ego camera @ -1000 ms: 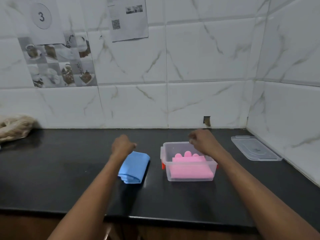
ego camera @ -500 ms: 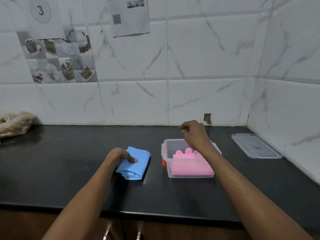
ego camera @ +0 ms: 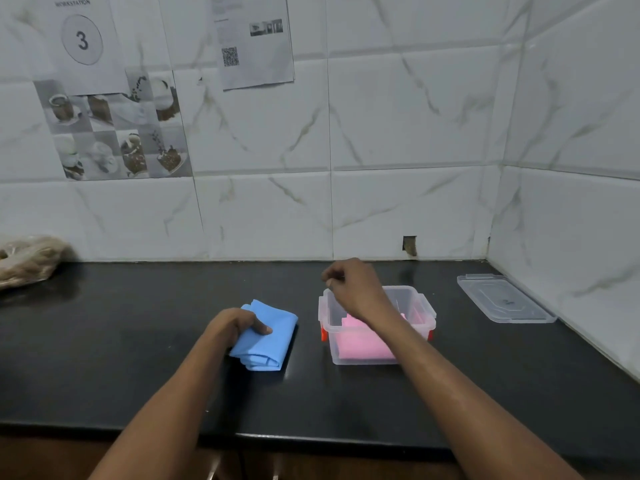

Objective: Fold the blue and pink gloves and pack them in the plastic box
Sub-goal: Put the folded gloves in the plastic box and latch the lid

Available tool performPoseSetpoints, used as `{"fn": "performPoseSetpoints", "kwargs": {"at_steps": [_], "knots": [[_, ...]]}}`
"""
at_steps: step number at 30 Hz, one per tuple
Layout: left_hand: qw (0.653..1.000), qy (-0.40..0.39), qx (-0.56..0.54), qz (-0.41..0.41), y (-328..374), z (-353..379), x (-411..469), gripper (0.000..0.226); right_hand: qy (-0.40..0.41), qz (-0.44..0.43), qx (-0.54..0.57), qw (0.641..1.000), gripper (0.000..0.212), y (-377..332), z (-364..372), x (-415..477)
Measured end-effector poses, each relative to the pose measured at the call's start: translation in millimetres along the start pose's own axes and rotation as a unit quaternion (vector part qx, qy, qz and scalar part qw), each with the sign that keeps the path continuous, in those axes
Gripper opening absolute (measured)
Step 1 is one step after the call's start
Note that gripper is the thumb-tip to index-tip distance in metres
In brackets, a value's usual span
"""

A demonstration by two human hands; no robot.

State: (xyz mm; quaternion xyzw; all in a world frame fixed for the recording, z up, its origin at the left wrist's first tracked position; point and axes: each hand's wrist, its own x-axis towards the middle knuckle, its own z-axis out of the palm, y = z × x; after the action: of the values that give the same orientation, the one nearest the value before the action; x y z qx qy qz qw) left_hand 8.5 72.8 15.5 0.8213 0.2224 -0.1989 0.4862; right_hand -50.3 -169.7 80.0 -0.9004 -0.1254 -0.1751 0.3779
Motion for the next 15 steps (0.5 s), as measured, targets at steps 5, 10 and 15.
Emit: {"fn": "performPoseSetpoints", "kwargs": {"at_steps": [5, 10, 15], "knots": [[0.979, -0.054, -0.192, 0.046, -6, -15, -13, 0.042, -0.036, 0.029, 0.054, 0.997, 0.019, -15, 18, -5], [0.939, -0.088, -0.305, 0.136, 25, -17, -47, 0.031, -0.061, 0.145, 0.176, 0.972, 0.046, -25, 25, 6], [0.924, -0.124, -0.310, 0.187, 63, 15, -81, 0.056, -0.060, 0.209, 0.428, 0.877, 0.042, -27, 13, 12]]}}
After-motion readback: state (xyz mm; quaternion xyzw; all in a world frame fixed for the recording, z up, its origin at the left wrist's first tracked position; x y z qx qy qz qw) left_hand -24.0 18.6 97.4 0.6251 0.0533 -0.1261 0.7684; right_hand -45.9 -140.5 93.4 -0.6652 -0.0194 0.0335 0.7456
